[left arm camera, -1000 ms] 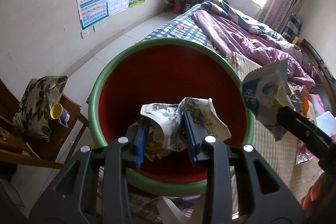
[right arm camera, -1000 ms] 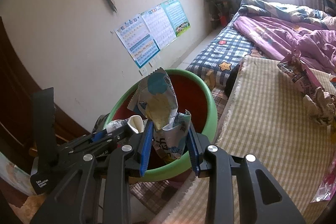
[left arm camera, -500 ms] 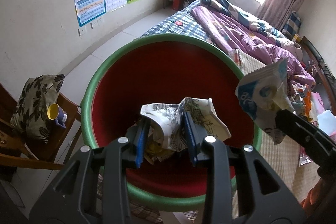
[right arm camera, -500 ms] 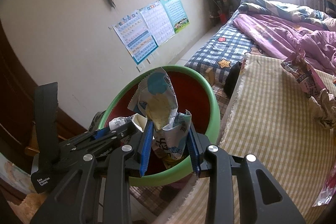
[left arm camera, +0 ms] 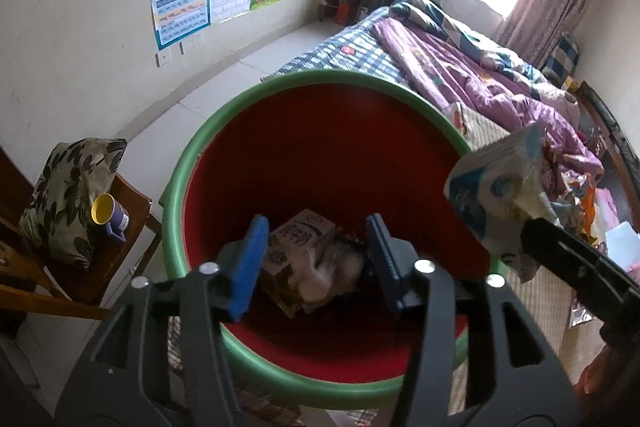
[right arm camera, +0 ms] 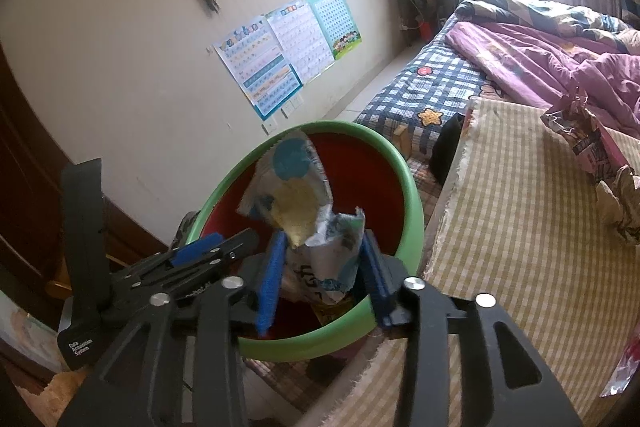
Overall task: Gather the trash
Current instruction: 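Open both tools over the red bucket to drop the paper and bag, then move both open tools back over the remaining wrappers on the mat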
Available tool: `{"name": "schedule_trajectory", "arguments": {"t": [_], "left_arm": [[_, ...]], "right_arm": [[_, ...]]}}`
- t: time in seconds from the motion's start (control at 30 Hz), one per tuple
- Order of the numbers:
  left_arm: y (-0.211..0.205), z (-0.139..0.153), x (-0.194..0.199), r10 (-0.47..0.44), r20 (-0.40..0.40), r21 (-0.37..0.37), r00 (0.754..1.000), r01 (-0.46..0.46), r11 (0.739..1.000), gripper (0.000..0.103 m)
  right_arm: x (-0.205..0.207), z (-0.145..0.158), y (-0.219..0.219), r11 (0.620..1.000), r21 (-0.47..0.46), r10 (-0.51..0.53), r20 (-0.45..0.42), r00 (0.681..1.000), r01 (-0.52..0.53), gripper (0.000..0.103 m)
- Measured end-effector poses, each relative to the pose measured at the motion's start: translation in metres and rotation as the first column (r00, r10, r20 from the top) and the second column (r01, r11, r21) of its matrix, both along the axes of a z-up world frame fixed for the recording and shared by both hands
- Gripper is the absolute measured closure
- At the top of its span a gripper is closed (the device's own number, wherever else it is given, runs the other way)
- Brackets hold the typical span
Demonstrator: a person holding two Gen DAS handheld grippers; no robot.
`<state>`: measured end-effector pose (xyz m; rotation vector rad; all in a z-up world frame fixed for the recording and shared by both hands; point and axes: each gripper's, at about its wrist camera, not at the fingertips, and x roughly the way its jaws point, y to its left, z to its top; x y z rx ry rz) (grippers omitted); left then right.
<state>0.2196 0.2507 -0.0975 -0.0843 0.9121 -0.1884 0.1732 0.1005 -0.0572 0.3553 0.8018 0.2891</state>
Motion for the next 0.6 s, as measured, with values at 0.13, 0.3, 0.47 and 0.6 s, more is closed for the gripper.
{"name": "schedule_trajectory", "arguments": {"t": [0.13, 0.3, 0.47, 0.6], "left_arm": [[0.001, 0.003, -0.003, 0.014, 0.006, 0.004, 1.000, -0.014, 1.000, 0.048], [0.000, 0.011, -0.010, 0.024, 0.010, -0.003, 1.000, -0.024, 1.000, 0.048], [-0.011, 0.022, -0.026, 0.006, 0.027, -0.009, 1.000, -0.006, 1.000, 0.048], [-0.031, 0.028, -0.045, -0.015, 0.037, 0.002, 0.999, 0.015, 1.000, 0.048]], "right_arm": [[-0.003, 0.002, -0.003, 1.000, 0.017, 0.005, 0.005, 1.000, -0.005, 0.054], [-0.016, 0.008, -0.012, 1.000, 0.029, 0.005, 0.026, 1.000, -0.006, 0.054], [-0.036, 0.016, -0.031, 0.999, 0.047, -0.013, 0.039, 0.999, 0.011, 0.054], [-0.057, 0.019, -0.057, 0.997, 0.061, -0.042, 0.045, 0.998, 0.039, 0.054]]}}
